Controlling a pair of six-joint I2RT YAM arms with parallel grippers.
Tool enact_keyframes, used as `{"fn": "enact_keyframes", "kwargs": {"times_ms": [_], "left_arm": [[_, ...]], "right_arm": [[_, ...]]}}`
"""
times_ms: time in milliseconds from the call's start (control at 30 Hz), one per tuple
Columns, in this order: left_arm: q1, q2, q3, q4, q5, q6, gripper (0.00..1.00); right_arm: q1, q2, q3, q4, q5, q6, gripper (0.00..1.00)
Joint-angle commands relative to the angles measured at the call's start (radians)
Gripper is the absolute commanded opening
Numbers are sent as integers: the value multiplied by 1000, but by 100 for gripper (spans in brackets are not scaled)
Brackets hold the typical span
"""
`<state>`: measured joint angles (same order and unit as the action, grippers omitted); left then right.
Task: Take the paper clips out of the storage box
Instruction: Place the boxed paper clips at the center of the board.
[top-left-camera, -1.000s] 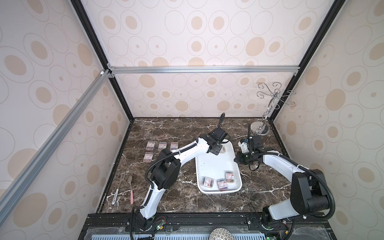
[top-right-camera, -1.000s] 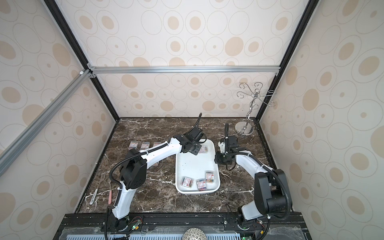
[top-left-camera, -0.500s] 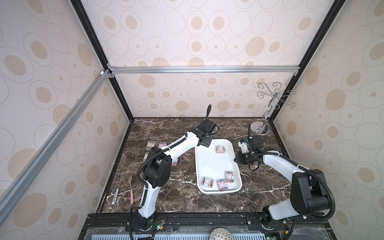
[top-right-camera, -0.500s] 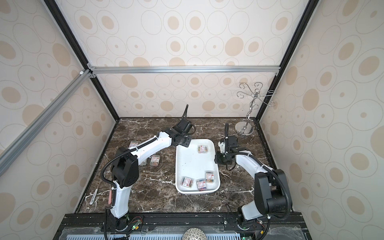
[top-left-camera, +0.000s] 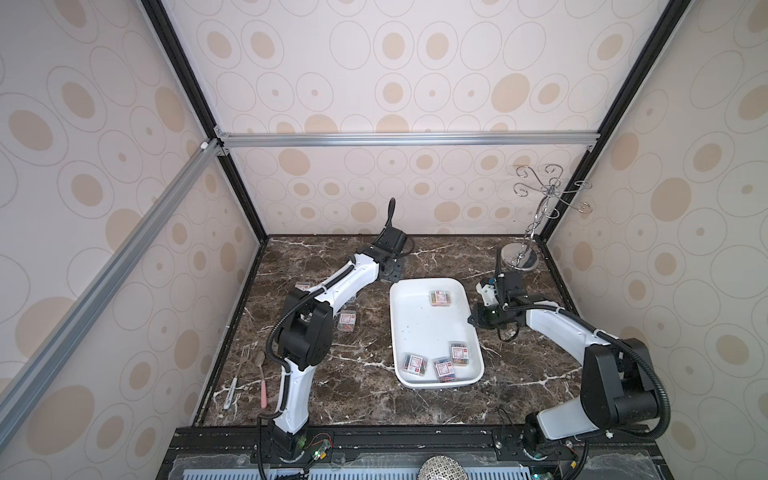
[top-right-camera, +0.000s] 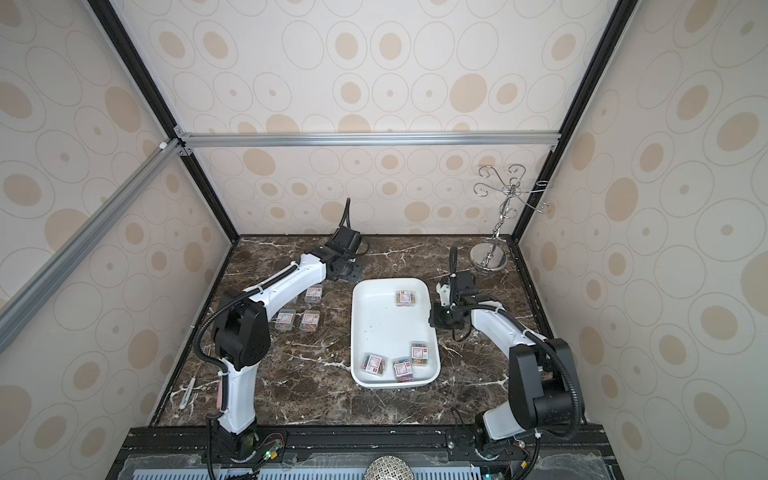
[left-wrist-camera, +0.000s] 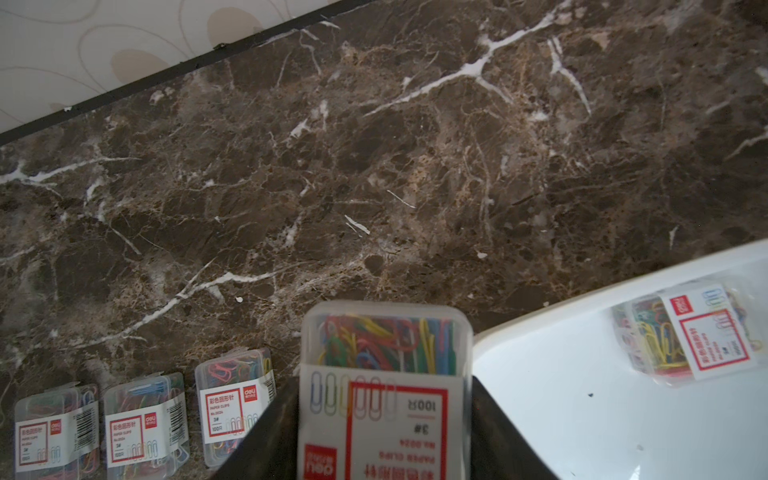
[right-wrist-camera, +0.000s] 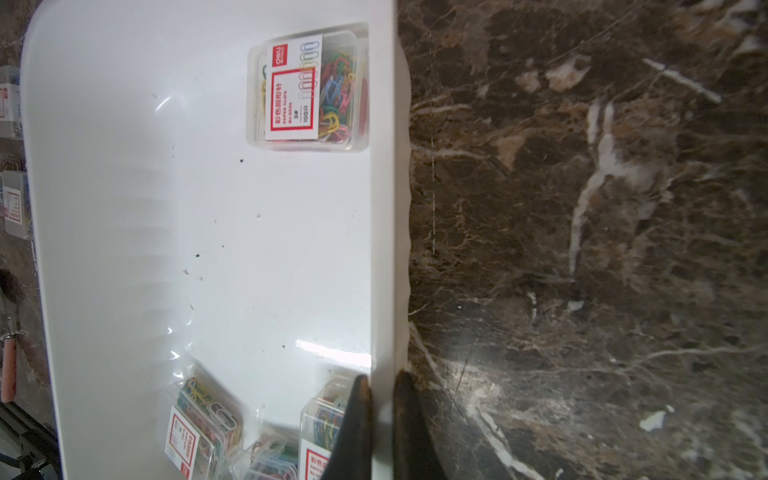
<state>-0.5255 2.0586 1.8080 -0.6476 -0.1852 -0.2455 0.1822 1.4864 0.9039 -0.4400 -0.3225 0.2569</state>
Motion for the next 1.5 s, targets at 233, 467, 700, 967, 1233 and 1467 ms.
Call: {"fn": "enact_keyframes", "kwargs": {"times_ms": [233,467,700,967,1233,1467], "left_arm": [[107,47,60,10,27,46,56],[154,152,177,-32,35,70,56],[192,221,235,-38,56,82,56],[251,264,245,-46,67,100,56],[298,267,186,-15,100,114,55],[318,283,167,4,128,124,55]], "right_arm": [[5,26,-10,-17,-6,-25,7],[5,38,1,-21,-3,-27,7],[5,44,1,-22,8,-28,7],[5,56,10,-26,11,-31,7],[6,61,13,-28,11,-30,7],[5,53,14,-32,12,-30,7]]}}
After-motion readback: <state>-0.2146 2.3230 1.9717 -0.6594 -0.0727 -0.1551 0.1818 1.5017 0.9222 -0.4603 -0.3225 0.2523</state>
